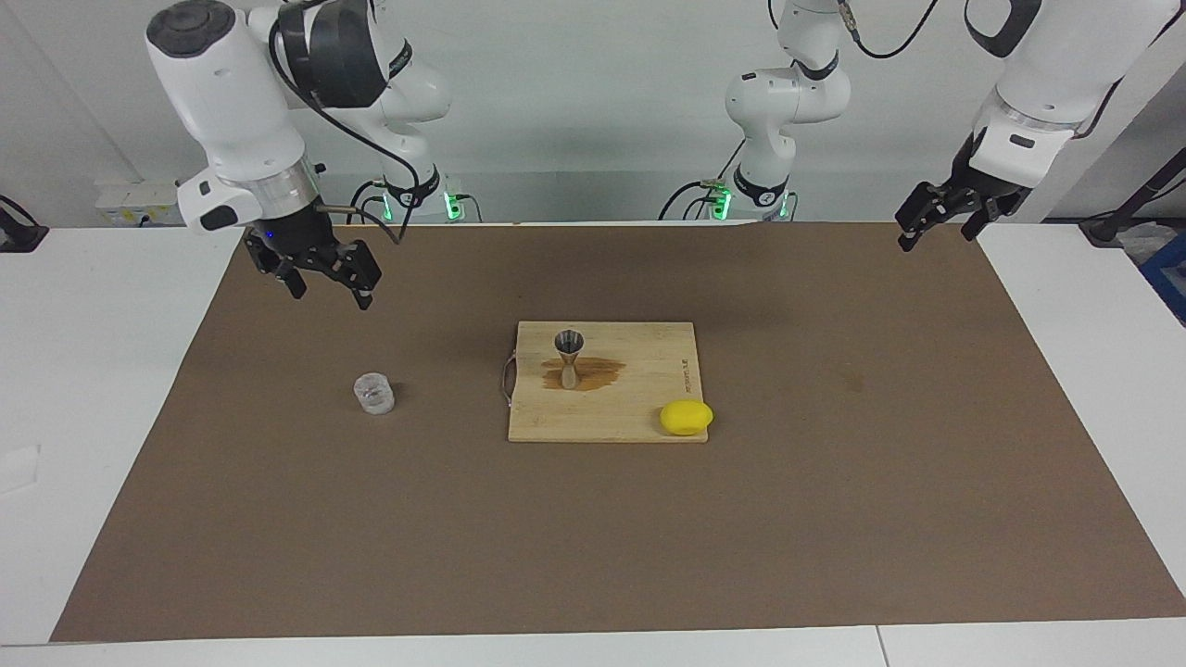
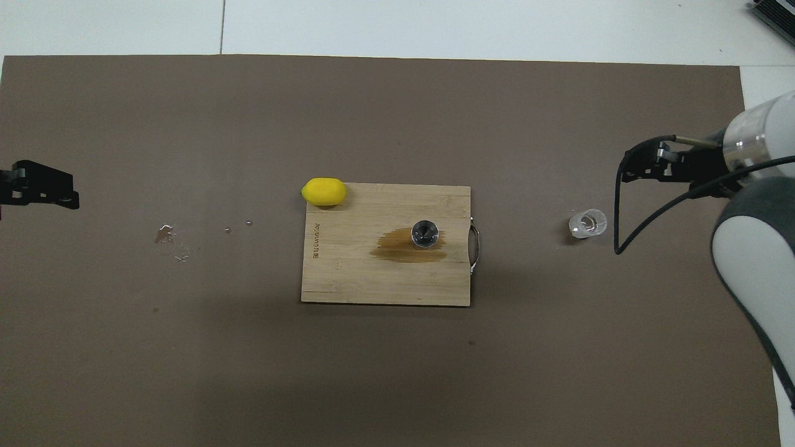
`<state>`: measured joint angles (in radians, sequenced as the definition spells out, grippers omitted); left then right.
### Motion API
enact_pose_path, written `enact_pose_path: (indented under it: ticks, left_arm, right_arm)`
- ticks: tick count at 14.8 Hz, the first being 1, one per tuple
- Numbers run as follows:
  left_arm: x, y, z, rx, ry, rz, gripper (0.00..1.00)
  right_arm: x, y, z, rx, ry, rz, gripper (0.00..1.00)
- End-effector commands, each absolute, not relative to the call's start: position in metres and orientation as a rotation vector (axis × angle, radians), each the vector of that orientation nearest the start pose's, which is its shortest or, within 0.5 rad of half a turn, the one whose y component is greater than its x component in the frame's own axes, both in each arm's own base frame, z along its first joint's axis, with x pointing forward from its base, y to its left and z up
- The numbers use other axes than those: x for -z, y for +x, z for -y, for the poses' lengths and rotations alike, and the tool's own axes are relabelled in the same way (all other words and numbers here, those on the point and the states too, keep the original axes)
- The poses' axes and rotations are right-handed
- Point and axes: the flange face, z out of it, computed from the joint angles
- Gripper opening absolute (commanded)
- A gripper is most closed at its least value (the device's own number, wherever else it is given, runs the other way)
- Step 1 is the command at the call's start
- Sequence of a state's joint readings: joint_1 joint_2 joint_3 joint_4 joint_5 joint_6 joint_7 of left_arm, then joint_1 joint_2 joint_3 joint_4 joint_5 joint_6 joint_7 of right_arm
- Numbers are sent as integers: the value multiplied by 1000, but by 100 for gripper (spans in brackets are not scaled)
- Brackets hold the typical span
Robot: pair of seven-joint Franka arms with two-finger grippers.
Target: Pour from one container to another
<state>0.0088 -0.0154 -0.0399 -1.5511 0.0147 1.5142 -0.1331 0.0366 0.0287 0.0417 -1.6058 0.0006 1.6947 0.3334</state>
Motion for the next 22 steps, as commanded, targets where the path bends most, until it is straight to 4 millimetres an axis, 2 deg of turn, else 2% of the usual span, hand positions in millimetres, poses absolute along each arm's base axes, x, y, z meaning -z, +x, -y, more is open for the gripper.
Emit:
enact_pose_path:
  ticks: [1, 4, 5, 8, 14, 20, 22]
  left_arm:
    - [-638, 536, 13, -41, -3104, 143, 100]
    - [-638, 536, 13, -41, -3104, 143, 100]
    - [-638, 536, 13, -41, -3104, 143, 100]
    - [-638, 536, 13, -41, -3103, 145, 100]
    - [-638, 536, 13, -41, -3103, 148, 100]
    - [-638, 536, 13, -41, -3103, 145, 100]
    - [-638, 536, 13, -41, -3103, 145, 100]
  right_arm:
    - [-625, 574, -36, 49, -3141, -315, 100]
    - [-623, 559, -31, -82, -3154, -173, 100]
    - [-624, 553, -32, -92, -3154, -161, 100]
    - [-609, 536, -37, -138, -3152, -170, 100]
    - [-602, 531, -39, -121, -3166, -199, 99]
    - [-605, 536, -36, -78, -3173, -209, 100]
    - [-608, 543, -33, -8, -3168, -212, 100]
